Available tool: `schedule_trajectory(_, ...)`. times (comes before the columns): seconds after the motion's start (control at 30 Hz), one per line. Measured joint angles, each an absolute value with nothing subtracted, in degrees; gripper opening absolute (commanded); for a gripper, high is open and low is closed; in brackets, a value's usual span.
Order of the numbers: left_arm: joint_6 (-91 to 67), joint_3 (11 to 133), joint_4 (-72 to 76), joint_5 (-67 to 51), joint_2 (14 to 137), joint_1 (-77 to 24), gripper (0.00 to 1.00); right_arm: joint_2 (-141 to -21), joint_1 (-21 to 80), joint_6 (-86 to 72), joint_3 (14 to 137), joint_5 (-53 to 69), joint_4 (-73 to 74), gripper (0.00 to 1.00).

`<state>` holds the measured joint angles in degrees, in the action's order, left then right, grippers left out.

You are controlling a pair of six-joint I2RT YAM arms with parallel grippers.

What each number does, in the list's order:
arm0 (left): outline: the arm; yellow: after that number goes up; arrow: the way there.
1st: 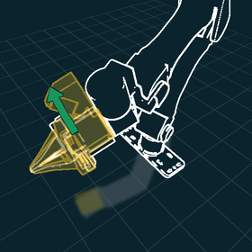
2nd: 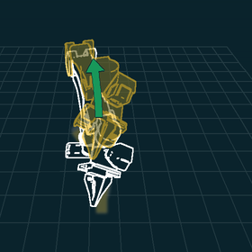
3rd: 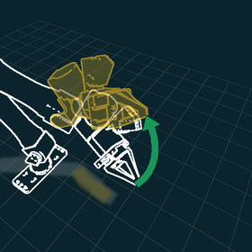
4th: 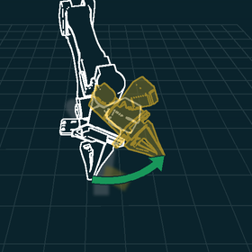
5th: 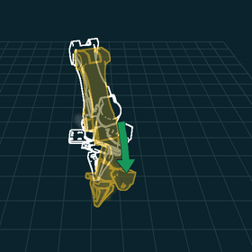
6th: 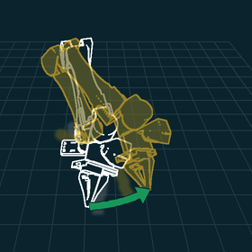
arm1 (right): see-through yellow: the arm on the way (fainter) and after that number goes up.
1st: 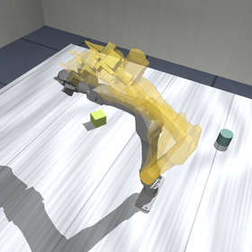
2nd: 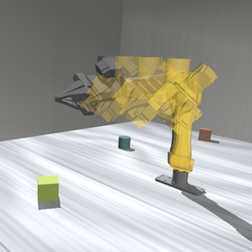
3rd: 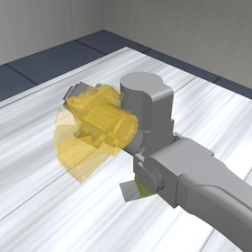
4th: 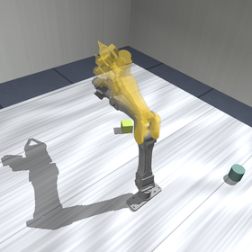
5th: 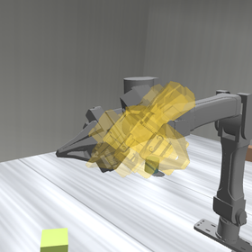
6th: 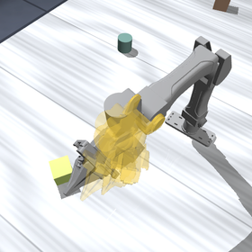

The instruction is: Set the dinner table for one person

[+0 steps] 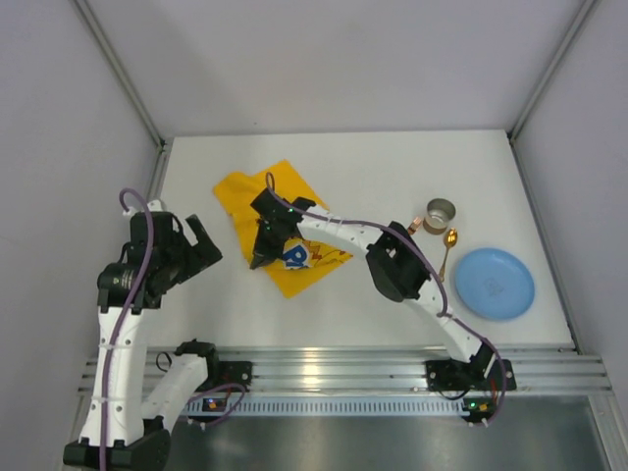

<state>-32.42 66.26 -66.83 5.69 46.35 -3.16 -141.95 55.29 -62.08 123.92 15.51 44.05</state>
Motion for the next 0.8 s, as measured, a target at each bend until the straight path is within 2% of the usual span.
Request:
schedule_trajectory(0.1, -31.9, 65.2, -65.9, 3.6, 46.2, -3.2, 0.98, -140.3, 52.6, -66.4, 124.2, 17.6, 39.1, 0.0)
schedule_trajectory(0.2, -31.8, 64.0, -64.9, 2.2, 46.4, -3.2, 0.98, -134.2, 46.8, -69.6, 118.3, 18.3, 32.8, 0.0)
schedule_trajectory(0.4, -31.8, 60.4, -59.4, -4.3, 50.8, -3.9, 0.98, -113.1, 22.7, -73.8, 93.9, 16.6, 18.4, 0.0)
schedule_trajectory(0.53, -32.8, 56.4, -55.0, -4.3, 61.2, -12.4, 0.98, -104.3, 9.8, -74.2, 82.5, 13.0, 15.9, 0.0)
schedule_trajectory(0.67, -35.5, 56.3, -50.3, -3.2, 75.5, -24.5, 0.99, -101.3, 8.7, -73.3, 76.4, 13.1, 16.7, 0.0)
schedule_trajectory(0.8, -38.1, 56.3, -46.6, -3.6, 81.8, -26.7, 0.99, -101.7, 10.3, -71.9, 74.6, 15.4, 17.7, 0.0)
